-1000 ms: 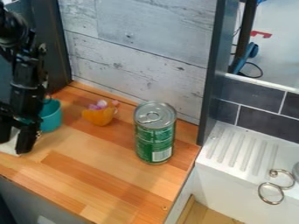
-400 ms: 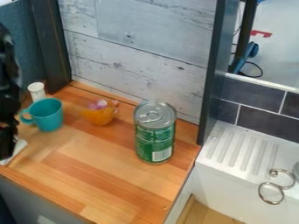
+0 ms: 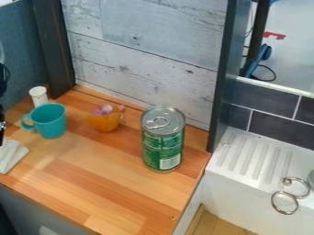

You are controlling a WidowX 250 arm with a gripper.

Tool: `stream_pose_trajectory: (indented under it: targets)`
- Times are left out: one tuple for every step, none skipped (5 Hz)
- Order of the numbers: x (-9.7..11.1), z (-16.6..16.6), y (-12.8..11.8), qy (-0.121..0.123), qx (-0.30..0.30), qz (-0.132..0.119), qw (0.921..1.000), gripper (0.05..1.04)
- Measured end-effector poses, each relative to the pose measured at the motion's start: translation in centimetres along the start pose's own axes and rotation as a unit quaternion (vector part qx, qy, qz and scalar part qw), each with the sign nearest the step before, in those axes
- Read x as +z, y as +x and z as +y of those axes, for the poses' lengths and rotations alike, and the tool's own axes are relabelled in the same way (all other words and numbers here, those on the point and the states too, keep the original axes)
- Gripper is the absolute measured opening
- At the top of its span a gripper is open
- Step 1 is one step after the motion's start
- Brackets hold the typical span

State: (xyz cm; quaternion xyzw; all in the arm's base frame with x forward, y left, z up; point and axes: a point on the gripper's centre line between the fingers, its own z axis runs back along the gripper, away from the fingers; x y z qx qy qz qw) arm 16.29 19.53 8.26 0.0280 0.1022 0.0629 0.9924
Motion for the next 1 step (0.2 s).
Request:
stream_pose_trajectory:
  targets:
    - [1.57,-1.53,-0.26,0.005,-0.024,-0.020,0.9995,1.001]
